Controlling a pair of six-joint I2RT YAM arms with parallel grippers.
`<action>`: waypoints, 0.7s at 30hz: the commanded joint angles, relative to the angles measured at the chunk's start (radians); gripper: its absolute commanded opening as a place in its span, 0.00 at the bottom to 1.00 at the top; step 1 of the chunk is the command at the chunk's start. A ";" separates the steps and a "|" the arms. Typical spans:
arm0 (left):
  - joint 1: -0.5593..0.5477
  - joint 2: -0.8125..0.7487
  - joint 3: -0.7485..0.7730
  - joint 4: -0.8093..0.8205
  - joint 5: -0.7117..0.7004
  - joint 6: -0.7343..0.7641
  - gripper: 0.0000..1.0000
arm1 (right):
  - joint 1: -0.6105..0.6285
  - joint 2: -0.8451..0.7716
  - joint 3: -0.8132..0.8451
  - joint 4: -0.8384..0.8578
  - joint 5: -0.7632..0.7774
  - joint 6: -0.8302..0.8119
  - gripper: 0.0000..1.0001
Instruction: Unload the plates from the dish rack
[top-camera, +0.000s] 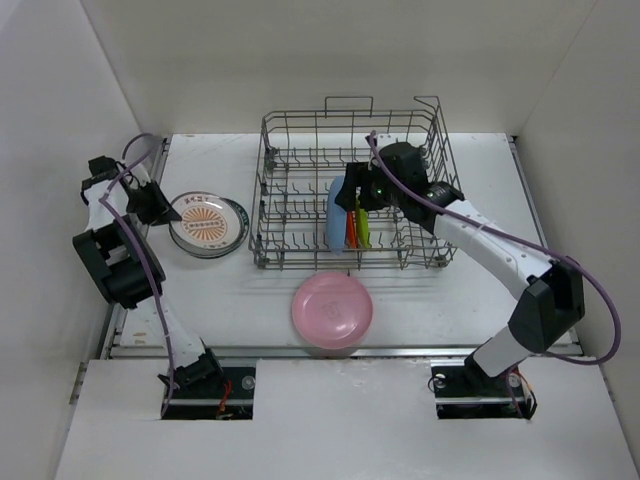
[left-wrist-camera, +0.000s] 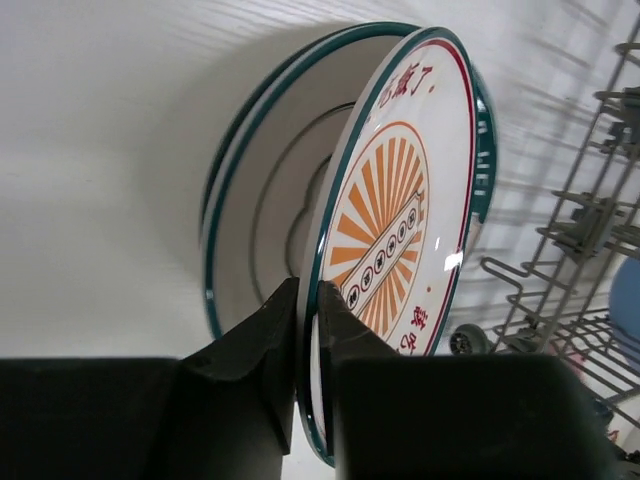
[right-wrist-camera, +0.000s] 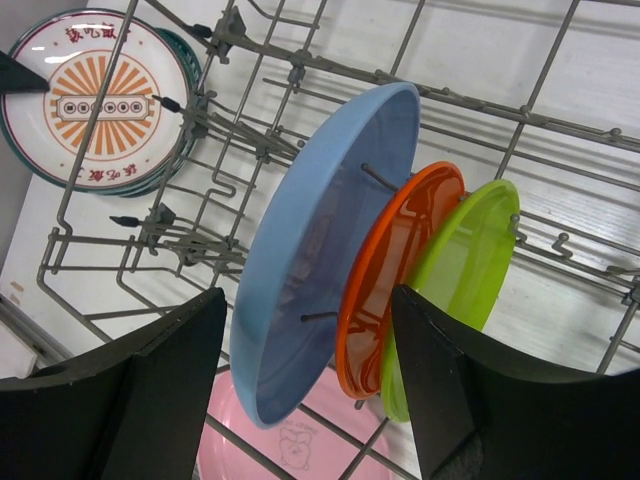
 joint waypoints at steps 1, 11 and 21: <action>0.004 0.021 0.027 -0.018 -0.040 0.073 0.10 | 0.013 -0.002 0.063 0.038 -0.023 0.005 0.72; 0.004 0.067 0.055 -0.100 -0.066 0.155 0.69 | 0.023 0.038 0.092 0.018 -0.023 -0.014 0.69; -0.049 0.073 0.104 -0.141 -0.120 0.183 0.71 | 0.041 0.102 0.167 -0.071 0.062 -0.032 0.60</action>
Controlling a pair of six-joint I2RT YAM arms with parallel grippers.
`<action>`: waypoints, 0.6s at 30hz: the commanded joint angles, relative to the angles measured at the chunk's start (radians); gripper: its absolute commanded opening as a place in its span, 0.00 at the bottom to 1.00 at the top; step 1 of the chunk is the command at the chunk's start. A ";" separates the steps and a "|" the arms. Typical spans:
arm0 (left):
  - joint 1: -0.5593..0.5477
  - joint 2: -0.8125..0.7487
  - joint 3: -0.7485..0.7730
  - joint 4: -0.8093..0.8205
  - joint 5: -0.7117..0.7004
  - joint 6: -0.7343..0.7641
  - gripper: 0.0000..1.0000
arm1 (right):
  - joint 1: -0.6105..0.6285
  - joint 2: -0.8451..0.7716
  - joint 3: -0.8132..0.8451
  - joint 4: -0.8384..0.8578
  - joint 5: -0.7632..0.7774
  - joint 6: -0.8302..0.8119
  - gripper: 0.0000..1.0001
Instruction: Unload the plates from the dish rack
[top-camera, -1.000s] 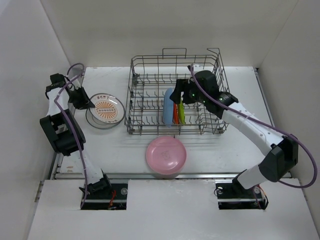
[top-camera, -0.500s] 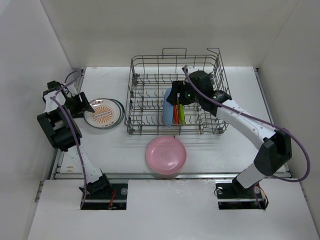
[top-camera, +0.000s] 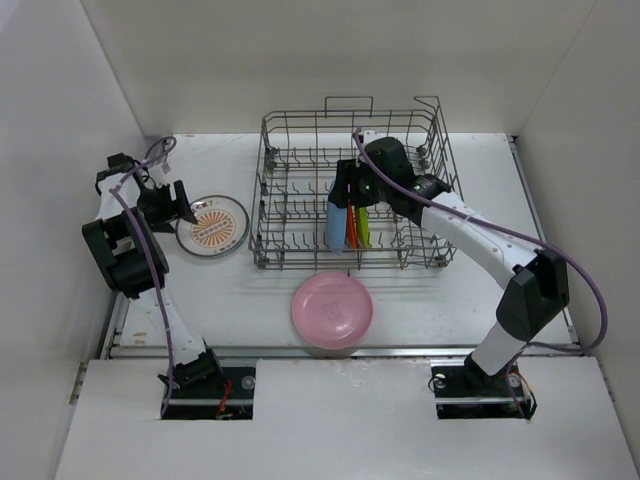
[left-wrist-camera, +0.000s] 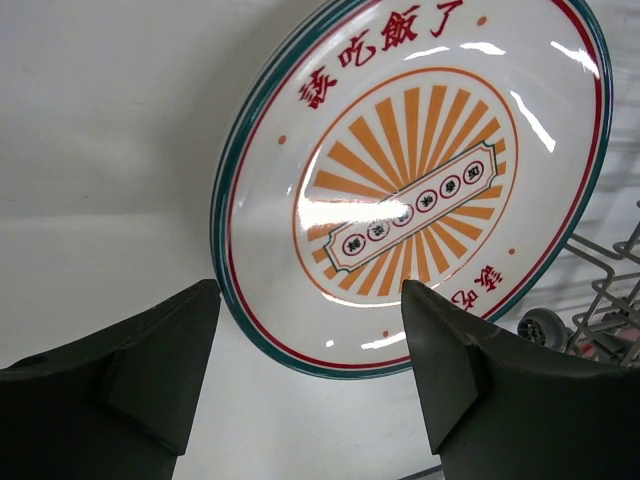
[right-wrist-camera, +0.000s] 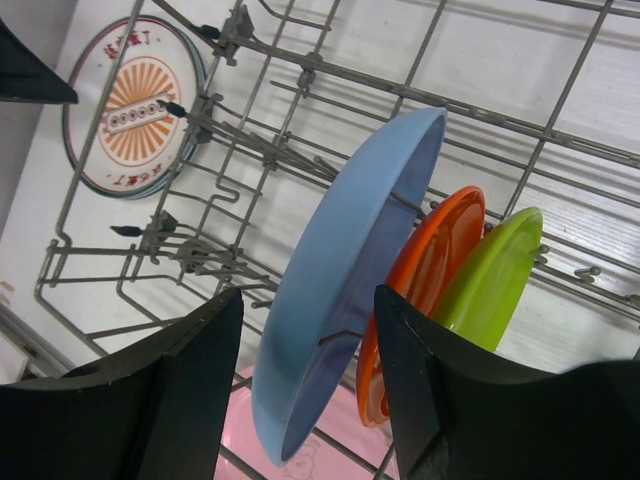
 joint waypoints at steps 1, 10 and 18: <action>0.000 -0.020 0.033 -0.048 -0.009 0.031 0.71 | 0.010 0.027 0.077 -0.045 0.049 -0.017 0.60; 0.000 -0.155 0.059 -0.068 -0.009 0.021 0.73 | 0.028 0.038 0.088 -0.038 0.049 -0.046 0.18; 0.000 -0.189 0.059 -0.090 -0.009 0.030 0.73 | 0.059 -0.022 0.146 -0.018 0.109 -0.076 0.00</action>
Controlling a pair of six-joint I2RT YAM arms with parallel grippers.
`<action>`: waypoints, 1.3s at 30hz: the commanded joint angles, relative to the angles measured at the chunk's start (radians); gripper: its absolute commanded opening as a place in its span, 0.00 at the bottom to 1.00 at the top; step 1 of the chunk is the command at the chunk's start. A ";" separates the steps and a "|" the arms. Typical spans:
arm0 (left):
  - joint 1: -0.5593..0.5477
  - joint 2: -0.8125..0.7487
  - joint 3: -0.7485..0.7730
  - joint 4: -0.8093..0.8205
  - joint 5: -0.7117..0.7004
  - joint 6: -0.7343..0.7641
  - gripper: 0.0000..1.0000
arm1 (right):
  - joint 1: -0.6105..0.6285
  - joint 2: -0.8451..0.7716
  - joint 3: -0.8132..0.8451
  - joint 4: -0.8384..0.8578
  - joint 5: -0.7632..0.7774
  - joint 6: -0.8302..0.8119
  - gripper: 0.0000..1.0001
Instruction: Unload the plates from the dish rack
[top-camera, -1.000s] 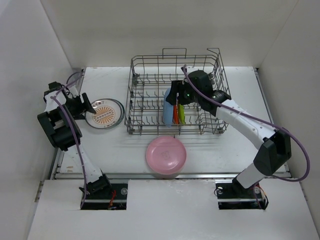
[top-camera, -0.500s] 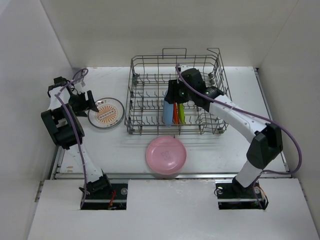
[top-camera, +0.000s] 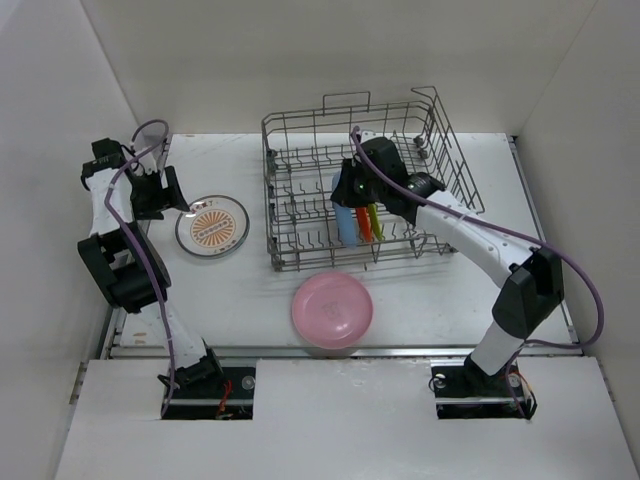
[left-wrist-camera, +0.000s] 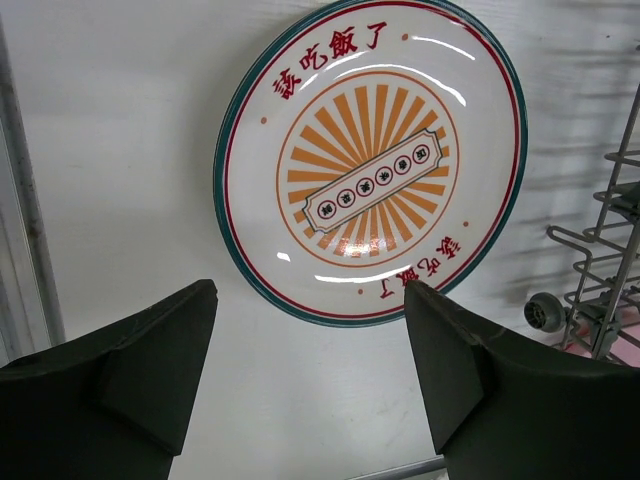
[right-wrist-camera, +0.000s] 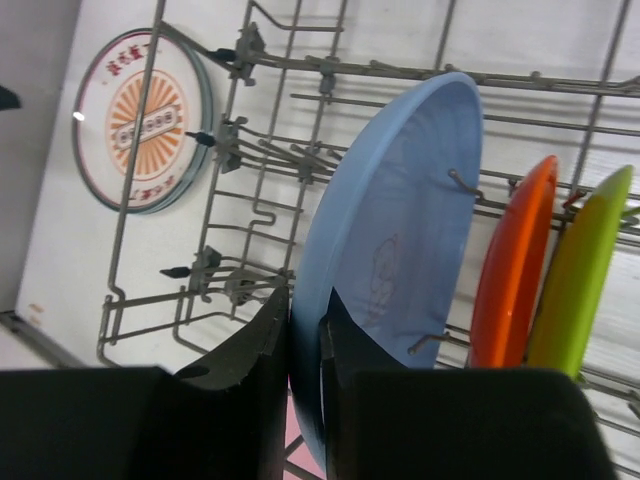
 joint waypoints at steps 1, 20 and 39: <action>0.004 -0.044 0.028 -0.038 0.007 0.021 0.73 | 0.019 -0.082 0.089 0.035 0.049 -0.173 0.00; -0.031 -0.106 0.128 -0.122 0.070 0.030 0.73 | 0.087 -0.216 0.125 0.134 0.232 -0.357 0.00; -0.509 0.071 0.471 -0.271 0.087 0.046 0.89 | 0.087 -0.073 0.101 0.214 0.379 -0.285 0.00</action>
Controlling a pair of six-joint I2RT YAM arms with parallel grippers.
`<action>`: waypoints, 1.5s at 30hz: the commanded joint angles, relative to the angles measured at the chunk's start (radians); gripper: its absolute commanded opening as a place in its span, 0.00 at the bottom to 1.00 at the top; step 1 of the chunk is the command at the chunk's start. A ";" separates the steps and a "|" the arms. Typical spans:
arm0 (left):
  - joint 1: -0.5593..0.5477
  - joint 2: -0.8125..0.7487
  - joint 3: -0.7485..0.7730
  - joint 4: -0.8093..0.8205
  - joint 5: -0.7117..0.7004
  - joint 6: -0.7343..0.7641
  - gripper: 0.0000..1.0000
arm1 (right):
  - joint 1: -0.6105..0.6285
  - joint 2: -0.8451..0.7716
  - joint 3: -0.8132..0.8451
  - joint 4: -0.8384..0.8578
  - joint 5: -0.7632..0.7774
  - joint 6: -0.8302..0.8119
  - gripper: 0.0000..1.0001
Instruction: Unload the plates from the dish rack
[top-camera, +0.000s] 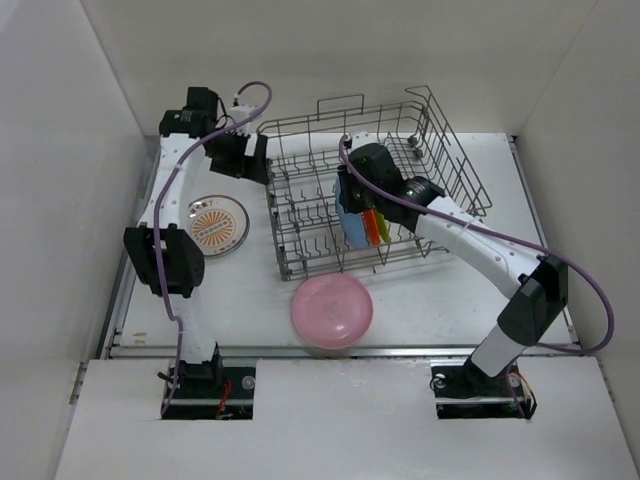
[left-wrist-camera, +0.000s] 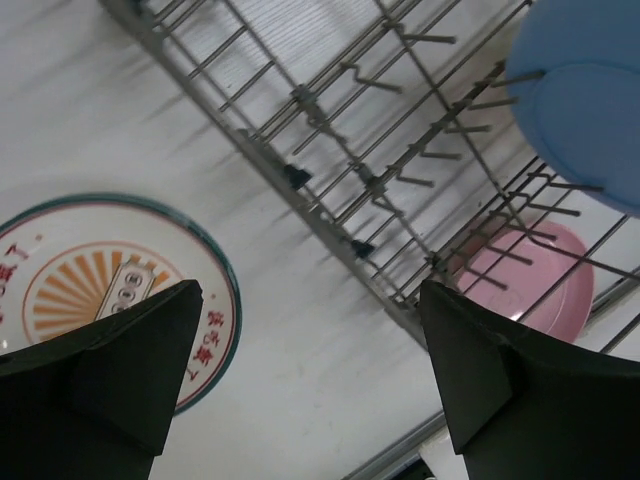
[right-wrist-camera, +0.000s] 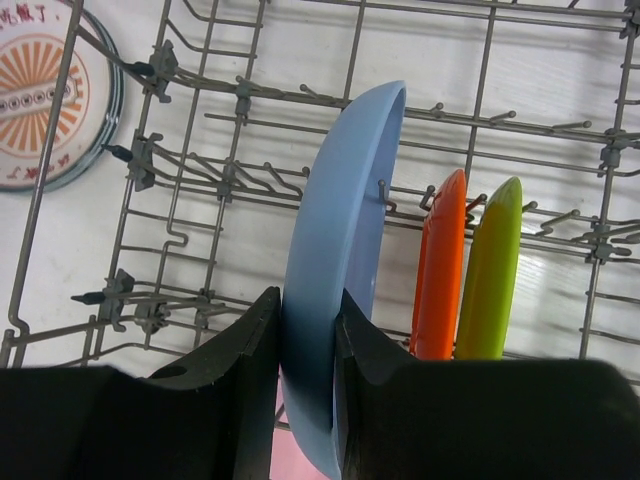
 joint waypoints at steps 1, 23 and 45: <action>-0.049 0.077 0.110 -0.053 0.013 -0.025 0.89 | 0.011 -0.012 0.069 0.334 0.130 -0.059 0.00; -0.130 0.348 0.294 -0.034 -0.274 -0.164 0.00 | 0.011 0.060 0.228 0.253 0.225 0.033 0.00; -0.153 0.339 0.276 0.039 -0.340 -0.173 0.00 | -0.028 0.120 0.477 0.125 0.260 0.144 0.00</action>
